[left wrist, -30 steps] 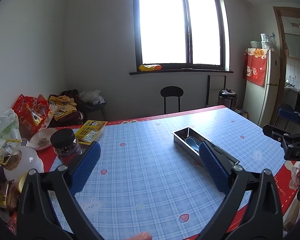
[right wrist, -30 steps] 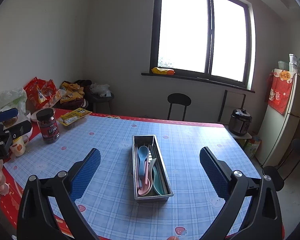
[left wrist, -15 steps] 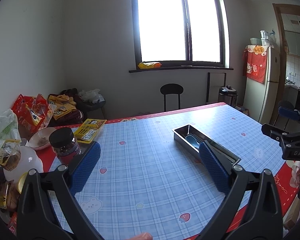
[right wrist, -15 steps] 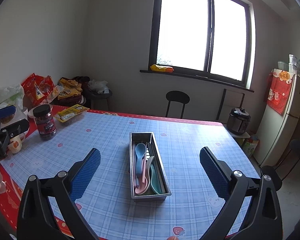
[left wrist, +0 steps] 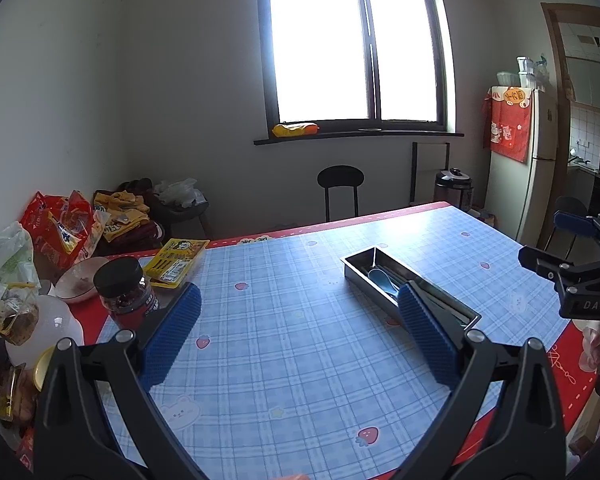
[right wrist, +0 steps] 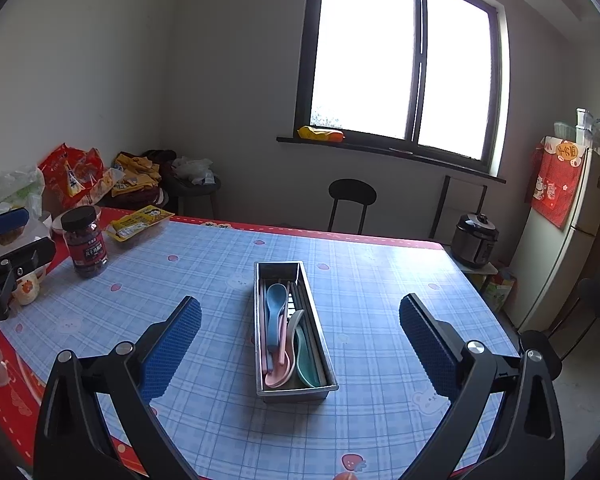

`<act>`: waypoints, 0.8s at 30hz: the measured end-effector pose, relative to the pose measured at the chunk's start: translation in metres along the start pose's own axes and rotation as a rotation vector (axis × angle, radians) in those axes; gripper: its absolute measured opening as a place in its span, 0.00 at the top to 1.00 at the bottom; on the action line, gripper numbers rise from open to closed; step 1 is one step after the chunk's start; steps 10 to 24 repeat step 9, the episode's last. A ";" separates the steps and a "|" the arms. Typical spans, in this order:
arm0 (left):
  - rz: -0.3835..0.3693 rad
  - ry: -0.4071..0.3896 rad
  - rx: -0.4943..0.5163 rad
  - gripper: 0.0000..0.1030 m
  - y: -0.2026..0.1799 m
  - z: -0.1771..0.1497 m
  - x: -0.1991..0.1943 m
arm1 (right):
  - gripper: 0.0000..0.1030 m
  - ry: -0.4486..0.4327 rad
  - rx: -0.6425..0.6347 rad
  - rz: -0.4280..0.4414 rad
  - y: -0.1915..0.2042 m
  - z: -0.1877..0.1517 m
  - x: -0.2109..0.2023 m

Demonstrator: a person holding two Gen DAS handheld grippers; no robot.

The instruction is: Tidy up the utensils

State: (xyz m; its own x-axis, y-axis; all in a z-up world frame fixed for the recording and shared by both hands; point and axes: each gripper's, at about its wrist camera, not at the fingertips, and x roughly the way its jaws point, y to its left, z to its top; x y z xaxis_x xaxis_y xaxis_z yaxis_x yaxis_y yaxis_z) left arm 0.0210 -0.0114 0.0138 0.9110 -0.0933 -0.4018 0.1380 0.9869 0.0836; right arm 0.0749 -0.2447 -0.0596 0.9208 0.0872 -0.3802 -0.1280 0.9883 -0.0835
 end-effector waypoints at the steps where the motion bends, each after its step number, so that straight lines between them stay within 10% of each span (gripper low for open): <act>1: 0.000 0.002 -0.002 0.06 0.000 0.000 0.001 | 0.06 0.000 0.000 -0.001 0.000 0.000 0.000; 24: 0.000 0.009 -0.007 0.06 0.002 0.001 0.001 | 0.06 0.005 -0.002 -0.003 0.000 -0.002 0.002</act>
